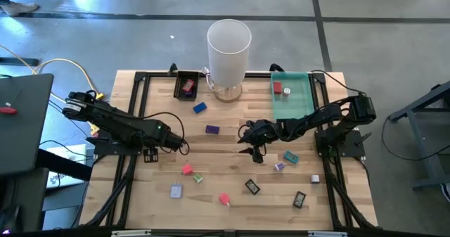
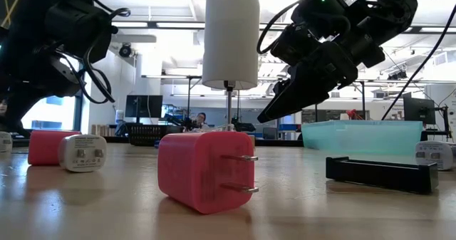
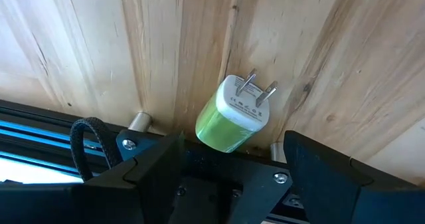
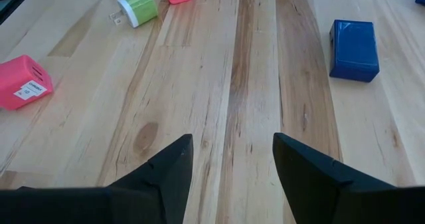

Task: Pick & Place Office items
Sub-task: Put the left green white adapter into the green bin

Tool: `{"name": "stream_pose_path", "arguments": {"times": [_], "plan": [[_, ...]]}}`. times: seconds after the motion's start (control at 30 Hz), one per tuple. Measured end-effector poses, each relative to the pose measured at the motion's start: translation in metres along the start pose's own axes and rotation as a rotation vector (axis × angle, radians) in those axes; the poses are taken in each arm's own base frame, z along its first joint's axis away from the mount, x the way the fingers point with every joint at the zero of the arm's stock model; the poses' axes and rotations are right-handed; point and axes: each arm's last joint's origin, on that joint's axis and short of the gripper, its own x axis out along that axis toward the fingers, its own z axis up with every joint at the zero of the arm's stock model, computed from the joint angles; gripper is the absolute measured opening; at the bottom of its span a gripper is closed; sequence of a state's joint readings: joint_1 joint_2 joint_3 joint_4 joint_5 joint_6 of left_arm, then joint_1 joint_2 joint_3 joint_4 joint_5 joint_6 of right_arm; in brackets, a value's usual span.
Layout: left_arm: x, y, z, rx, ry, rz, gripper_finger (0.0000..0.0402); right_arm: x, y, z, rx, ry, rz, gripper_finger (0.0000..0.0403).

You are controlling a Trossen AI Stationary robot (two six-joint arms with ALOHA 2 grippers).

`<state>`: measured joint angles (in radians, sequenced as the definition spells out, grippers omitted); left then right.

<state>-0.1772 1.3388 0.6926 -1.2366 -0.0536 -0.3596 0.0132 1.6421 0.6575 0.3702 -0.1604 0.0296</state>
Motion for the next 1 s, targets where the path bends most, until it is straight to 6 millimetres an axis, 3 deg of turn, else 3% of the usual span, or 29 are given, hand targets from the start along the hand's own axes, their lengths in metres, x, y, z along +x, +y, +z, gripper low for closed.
{"name": "stream_pose_path", "arguments": {"times": [0.67, 1.0], "plan": [[0.003, -0.002, 0.001, -0.007, 0.001, -0.035, 0.0250, 0.000, 0.000, 0.000, 0.000, 0.000, 0.000, 0.0195], [0.023, -0.008, 0.017, -0.018, 0.125, -0.009, 0.0250, 0.000, 0.000, 0.000, 0.000, 0.001, 0.002, 0.0195]]}}
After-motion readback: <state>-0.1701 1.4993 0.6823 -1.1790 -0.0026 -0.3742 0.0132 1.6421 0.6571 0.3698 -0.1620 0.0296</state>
